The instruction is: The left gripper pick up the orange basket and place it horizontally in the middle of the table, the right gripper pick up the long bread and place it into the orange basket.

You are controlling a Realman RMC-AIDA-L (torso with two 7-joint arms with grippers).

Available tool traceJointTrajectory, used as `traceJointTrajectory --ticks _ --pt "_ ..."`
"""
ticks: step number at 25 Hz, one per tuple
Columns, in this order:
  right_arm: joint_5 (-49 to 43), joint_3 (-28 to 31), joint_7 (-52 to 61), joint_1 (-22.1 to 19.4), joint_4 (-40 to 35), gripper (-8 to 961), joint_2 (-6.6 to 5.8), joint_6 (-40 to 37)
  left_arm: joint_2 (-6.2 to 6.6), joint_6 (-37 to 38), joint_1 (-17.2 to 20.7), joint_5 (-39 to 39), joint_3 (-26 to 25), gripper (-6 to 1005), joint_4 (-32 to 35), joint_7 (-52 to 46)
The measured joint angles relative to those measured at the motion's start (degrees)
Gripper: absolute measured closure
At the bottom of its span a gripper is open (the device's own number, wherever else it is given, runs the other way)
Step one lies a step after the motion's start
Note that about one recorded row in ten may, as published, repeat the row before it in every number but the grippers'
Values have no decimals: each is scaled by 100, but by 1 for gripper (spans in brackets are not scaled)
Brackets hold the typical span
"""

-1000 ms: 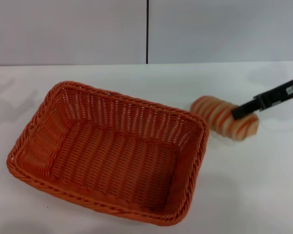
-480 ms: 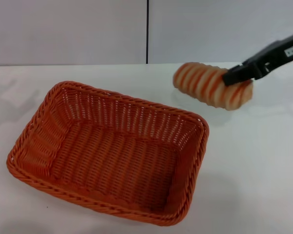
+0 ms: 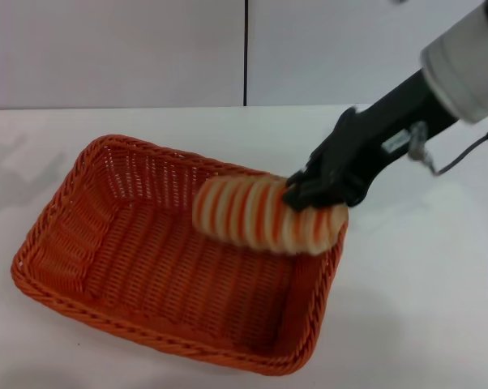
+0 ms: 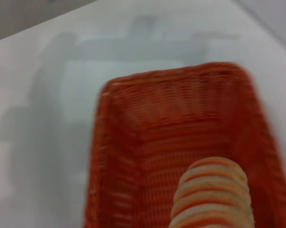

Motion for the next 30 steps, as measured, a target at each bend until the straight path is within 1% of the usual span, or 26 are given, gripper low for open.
traceJointTrajectory --ticks 4,5,6,7,8,9,11,16,21,24,25,26,30 --pt "197 -245 -71 19 462 813 1 173 0 17 10 -2 -3 185 -44 12" --pt "351 -280 -188 61 880 821 1 260 0 18 13 -2 -3 185 -62 16" --pt "351 -280 -188 61 880 825 1 260 0 19 15 -3 -4 185 -70 17" --pt "519 -255 -351 115 1290 829 1 296 0 19 16 -4 -4 185 -72 17" --pt "581 -236 -436 140 1473 832 -1 321 0 19 17 -4 -4 185 -74 18" --pt "581 -236 -436 140 1473 836 -1 321 0 20 18 -5 -4 185 -75 18" --pt "615 -216 -582 163 1767 844 -2 393 0 28 23 -6 -4 185 -75 19" --pt "618 -145 -870 146 2198 846 -4 567 2 37 83 -7 -6 185 -43 21" --pt "594 171 -1065 -21 2277 791 -19 773 7 58 148 -7 -12 185 -32 23" --pt "573 484 -1162 -158 2100 702 -38 725 7 58 148 -7 -12 185 -32 23" --pt "563 678 -1218 -268 1920 672 -44 717 5 67 172 -7 -12 185 -31 24" --pt "563 678 -1218 -268 1920 643 -44 717 5 67 172 -7 -12 185 -31 24" --pt "566 1161 -1274 -586 1333 516 -48 664 -1 137 258 -7 -49 185 -69 189"
